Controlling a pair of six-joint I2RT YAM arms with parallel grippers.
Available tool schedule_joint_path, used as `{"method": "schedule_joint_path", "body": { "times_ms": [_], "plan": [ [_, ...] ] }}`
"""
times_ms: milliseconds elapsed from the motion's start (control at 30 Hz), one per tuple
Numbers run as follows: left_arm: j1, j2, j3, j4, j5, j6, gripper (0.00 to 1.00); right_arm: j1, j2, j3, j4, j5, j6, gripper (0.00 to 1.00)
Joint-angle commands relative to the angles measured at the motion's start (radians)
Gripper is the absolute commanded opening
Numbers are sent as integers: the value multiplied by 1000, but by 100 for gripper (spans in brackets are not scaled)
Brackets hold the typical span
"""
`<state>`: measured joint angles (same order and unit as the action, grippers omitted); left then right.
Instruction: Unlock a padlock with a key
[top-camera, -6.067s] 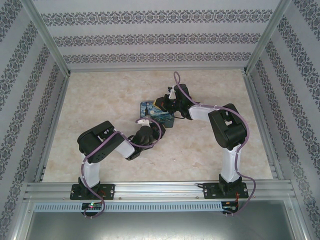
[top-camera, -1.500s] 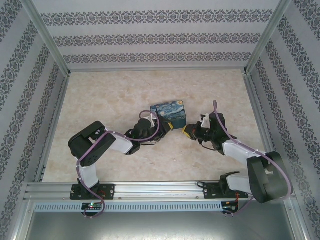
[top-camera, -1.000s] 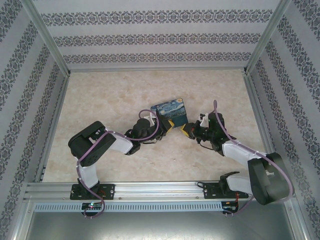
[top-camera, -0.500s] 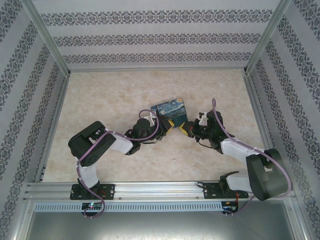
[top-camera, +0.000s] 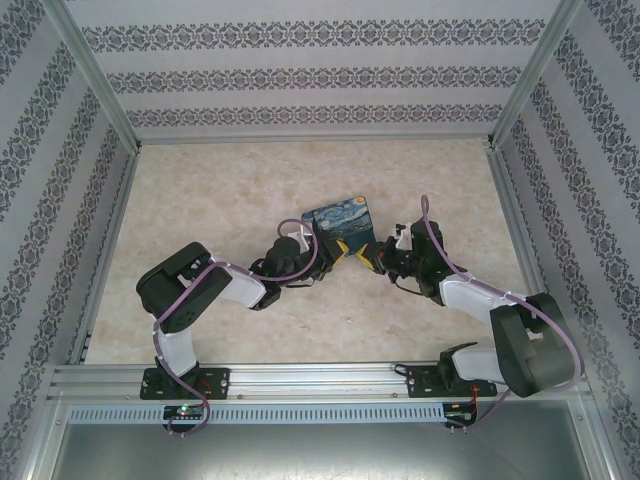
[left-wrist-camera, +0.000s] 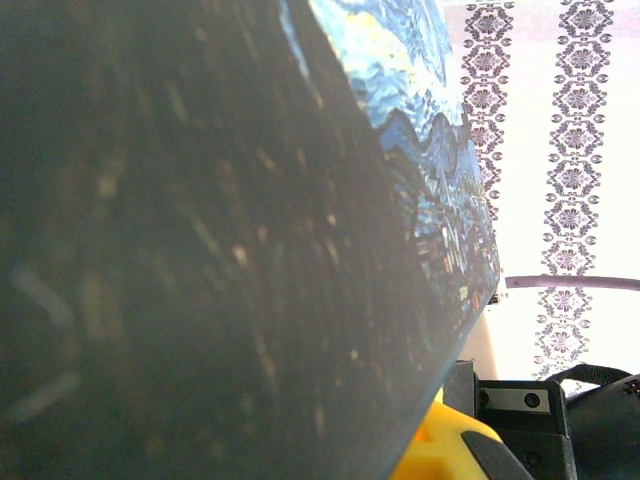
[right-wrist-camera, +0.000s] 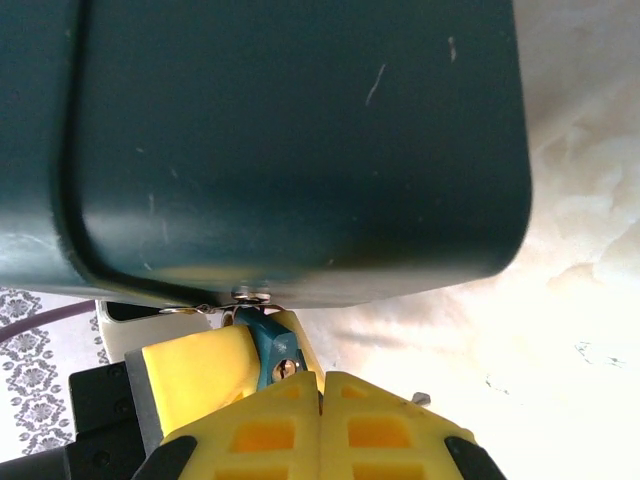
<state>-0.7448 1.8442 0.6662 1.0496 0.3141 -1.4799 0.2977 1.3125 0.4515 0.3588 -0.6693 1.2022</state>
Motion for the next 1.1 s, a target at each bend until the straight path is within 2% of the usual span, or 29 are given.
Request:
{"method": "schedule_joint_path", "body": {
  "times_ms": [0,1067],
  "plan": [
    [-2,4,22,113,16,-15,0,14,10,30,28,16,2,0],
    [-10,15,12,102,-3,-12,0,11,-25,29,0,24,-12,0]
  ]
}}
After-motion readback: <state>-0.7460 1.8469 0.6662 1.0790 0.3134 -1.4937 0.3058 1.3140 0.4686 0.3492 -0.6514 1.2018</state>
